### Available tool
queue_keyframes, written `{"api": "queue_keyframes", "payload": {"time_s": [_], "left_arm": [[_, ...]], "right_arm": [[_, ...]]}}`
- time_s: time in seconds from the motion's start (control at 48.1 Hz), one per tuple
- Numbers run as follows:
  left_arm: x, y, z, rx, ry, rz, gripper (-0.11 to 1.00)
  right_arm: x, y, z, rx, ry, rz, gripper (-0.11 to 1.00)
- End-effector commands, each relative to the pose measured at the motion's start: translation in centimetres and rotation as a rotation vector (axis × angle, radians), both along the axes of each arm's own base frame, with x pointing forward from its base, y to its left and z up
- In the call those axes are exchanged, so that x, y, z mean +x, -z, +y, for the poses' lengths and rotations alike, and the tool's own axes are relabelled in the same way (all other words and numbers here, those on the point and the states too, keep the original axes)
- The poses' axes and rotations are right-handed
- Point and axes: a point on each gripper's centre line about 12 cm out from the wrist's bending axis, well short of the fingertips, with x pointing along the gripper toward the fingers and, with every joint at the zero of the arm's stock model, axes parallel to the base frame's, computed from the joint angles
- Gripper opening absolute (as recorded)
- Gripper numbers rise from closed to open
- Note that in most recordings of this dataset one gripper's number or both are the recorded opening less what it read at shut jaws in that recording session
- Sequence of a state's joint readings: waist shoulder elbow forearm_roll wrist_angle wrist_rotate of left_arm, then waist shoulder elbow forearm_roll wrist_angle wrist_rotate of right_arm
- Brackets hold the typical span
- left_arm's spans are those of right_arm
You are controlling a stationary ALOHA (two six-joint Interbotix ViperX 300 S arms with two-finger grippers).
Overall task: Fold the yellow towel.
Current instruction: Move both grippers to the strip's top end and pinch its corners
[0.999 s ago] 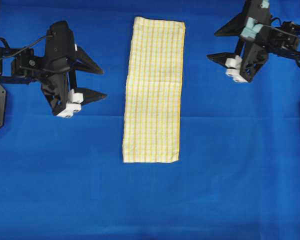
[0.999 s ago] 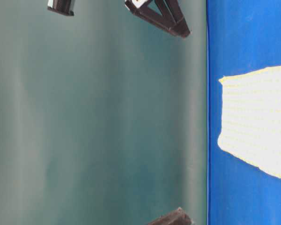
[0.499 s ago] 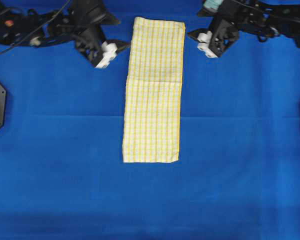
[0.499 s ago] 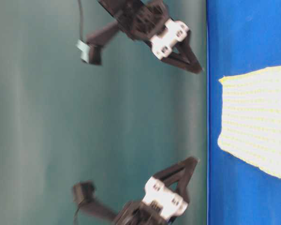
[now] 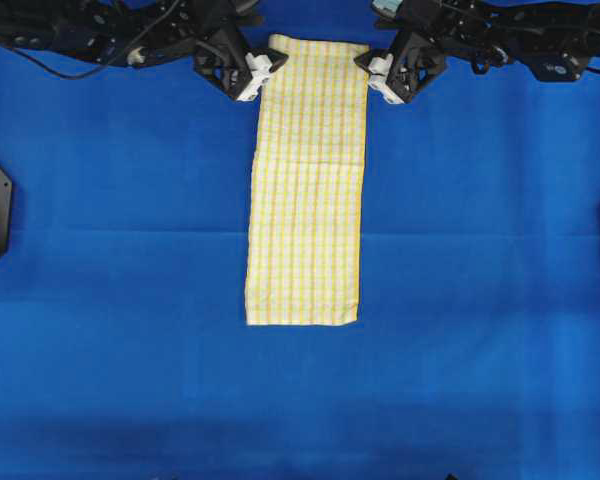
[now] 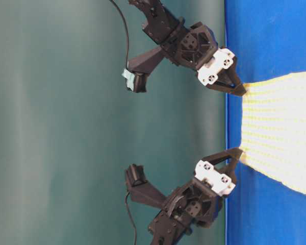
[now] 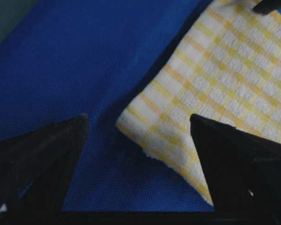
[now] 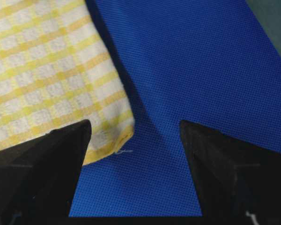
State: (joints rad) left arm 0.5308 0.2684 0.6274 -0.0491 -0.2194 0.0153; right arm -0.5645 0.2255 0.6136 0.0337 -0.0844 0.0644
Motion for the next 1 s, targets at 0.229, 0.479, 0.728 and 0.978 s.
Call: {"api": "queue_keyframes", "payload": {"time_s": [0.229, 0.479, 0.728, 0.978], "left_arm": [[0.5, -0.4, 0.3, 0.004, -0.01, -0.03, 0.85], [1.0, 0.3, -0.4, 0.003, 0.01, -0.025, 0.3], [1.6, 1.1, -1.1, 0.003, 0.035, -0.016, 0.03], [1.2, 0.7, -0.1, 0.012, 0.014, -0.021, 0.03]], "right_arm": [[1.0, -0.1, -0.5, -0.002, 0.014, -0.031, 0.76], [1.4, 1.0, 0.4, 0.012, -0.006, -0.014, 0.52], [1.5, 1.0, 0.7, 0.008, -0.018, -0.01, 0.05], [1.6, 0.7, 0.2, -0.004, -0.015, -0.017, 0.05]]}}
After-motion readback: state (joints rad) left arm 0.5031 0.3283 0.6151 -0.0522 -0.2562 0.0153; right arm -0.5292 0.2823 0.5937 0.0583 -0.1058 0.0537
